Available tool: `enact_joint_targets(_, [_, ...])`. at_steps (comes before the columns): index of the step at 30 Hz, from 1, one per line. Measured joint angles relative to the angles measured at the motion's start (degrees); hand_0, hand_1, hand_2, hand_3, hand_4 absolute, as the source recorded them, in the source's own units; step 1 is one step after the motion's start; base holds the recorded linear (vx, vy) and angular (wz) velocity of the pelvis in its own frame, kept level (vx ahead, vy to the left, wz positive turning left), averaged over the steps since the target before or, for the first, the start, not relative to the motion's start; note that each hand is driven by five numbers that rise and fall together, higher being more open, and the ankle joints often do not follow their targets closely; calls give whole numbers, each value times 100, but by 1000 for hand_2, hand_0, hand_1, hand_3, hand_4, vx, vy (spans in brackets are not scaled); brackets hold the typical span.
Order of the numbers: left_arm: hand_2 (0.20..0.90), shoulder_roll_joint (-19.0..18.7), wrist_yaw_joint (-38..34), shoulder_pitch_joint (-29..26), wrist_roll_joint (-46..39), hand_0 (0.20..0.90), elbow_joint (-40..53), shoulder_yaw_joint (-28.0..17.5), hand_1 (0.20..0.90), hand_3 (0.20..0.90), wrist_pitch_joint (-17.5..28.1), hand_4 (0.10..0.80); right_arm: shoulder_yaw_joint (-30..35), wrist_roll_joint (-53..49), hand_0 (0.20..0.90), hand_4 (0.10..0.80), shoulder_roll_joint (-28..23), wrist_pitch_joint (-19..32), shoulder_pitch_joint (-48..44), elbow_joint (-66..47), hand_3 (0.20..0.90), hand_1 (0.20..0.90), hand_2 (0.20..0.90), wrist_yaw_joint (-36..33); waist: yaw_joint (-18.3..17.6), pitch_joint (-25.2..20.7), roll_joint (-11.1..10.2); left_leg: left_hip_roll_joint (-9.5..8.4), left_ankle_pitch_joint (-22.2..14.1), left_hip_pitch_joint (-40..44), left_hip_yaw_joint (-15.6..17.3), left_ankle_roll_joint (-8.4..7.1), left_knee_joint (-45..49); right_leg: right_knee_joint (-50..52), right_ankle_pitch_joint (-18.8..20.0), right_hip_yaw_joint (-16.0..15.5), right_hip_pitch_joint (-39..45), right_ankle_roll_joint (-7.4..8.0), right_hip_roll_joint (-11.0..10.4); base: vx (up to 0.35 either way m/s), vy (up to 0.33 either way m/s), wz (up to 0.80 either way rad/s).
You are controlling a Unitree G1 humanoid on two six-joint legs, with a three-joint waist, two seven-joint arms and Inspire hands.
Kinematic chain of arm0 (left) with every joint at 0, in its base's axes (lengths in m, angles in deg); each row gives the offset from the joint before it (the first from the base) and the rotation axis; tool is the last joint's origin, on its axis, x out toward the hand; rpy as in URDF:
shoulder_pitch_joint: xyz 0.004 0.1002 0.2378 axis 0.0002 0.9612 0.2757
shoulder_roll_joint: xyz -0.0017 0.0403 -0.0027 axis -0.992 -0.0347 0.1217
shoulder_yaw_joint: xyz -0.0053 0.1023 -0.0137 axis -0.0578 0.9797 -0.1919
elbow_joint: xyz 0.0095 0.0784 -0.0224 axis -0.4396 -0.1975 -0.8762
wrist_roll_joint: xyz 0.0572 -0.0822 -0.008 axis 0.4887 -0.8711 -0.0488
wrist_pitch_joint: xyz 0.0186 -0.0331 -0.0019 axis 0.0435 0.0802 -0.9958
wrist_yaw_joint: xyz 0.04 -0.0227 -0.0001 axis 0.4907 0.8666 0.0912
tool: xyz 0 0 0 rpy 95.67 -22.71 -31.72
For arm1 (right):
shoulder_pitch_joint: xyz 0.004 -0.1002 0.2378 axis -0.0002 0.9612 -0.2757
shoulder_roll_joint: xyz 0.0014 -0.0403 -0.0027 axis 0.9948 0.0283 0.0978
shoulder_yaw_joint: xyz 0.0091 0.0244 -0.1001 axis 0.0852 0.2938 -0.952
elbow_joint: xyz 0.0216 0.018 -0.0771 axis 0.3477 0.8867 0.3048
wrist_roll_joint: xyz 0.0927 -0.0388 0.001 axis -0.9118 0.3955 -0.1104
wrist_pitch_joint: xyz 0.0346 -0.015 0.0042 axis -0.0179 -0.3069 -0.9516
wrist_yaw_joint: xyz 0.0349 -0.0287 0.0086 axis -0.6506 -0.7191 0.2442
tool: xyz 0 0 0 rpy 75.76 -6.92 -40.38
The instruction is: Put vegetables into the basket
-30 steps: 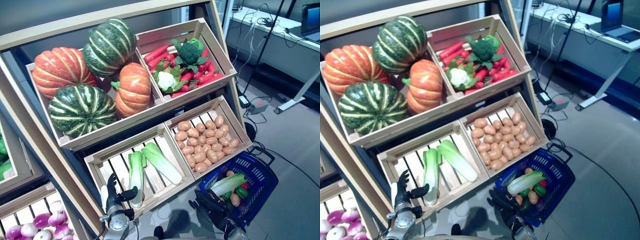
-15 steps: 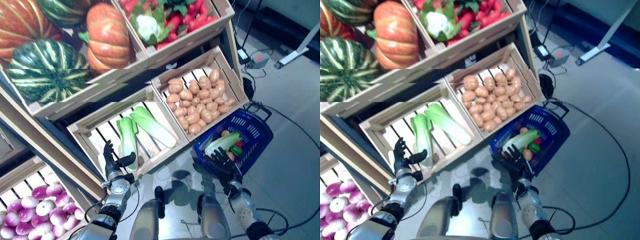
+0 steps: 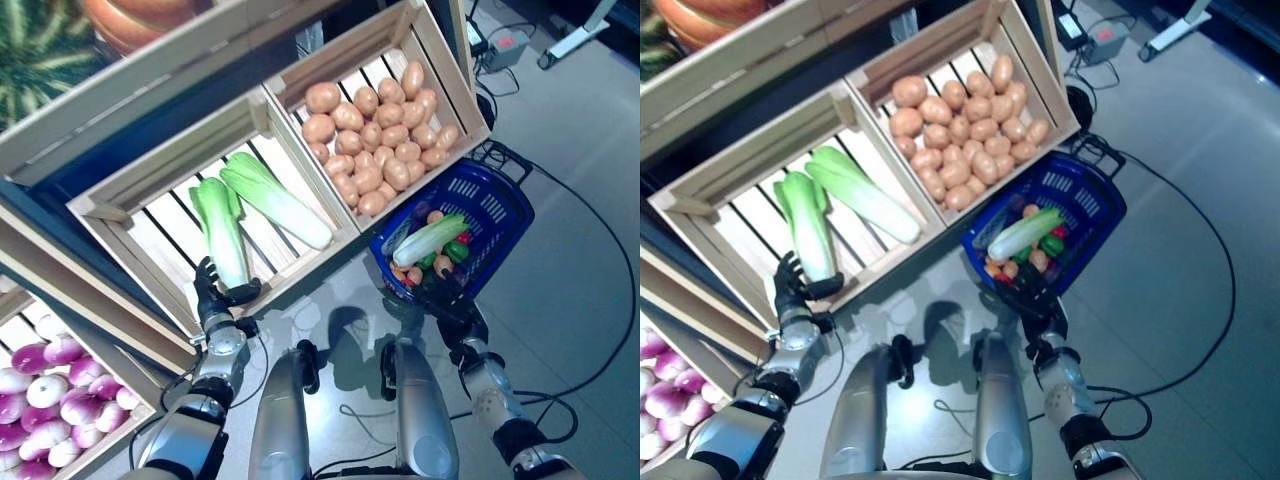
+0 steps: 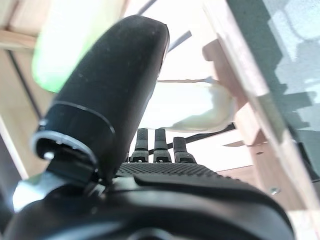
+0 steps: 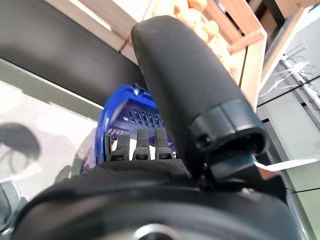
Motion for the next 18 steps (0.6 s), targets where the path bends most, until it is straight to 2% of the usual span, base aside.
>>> enact_joint_targets(2, [900,-118,51,-100,-111,900,-42,-13,900,900,-123,800,-3,-29,900,800,2,0,-18,2,900,900,900,-28,-5,3,0,6,3,-183,-10,-9,162,96,-17,-26,-175,-41,1,-13,-9,5])
enact_joint_targets(4, [900,-193,68,-170,-119,900,-154,-14,900,900,-278,800,-2,-100,900,800,-22,0,-56,-7,900,900,900,-53,-17,13,-12,49,-211,-445,-93,-50,558,447,-120,-4,-442,-85,23,-19,-1,-8])
enact_joint_targets(7, [900,-252,121,-334,-200,900,-237,-3,900,900,-338,800,-2,-218,900,800,-22,0,-127,-1,900,900,900,-104,-70,71,-54,68,-214,-684,-121,-48,714,602,-145,-10,-669,-111,29,-2,-1,2])
enact_joint_targets(10, [900,-550,109,-625,-348,900,-471,-44,900,900,-443,800,5,-254,900,800,-41,-1,-312,1,900,900,900,-131,-156,77,-59,163,-252,-1058,-150,-91,1006,871,-178,-14,-1035,-162,99,-38,-2,-6])
enact_joint_targets(15, [900,-921,26,-950,-398,900,-552,-70,900,900,-600,800,15,-443,900,800,-288,-6,-522,8,900,900,900,-144,-151,116,1,217,-262,-1615,-199,-107,1402,1294,-226,-8,-1601,-245,134,-56,-22,1])
enact_joint_targets(17, [900,-942,-117,-1112,-384,900,-568,-64,900,900,-712,800,16,-446,900,800,-391,-6,-568,9,900,900,900,-145,-154,126,48,234,-315,-1867,-227,-21,1680,1527,-243,-7,-1835,-274,140,-62,-43,0])
enact_joint_targets(18, [900,-948,-190,-1225,-385,900,-611,-65,900,900,-806,800,13,-457,900,800,-456,-6,-604,7,900,900,900,-145,-153,144,87,247,-375,-2033,-269,72,1821,1621,-246,-12,-1966,-279,159,-69,-42,-7])
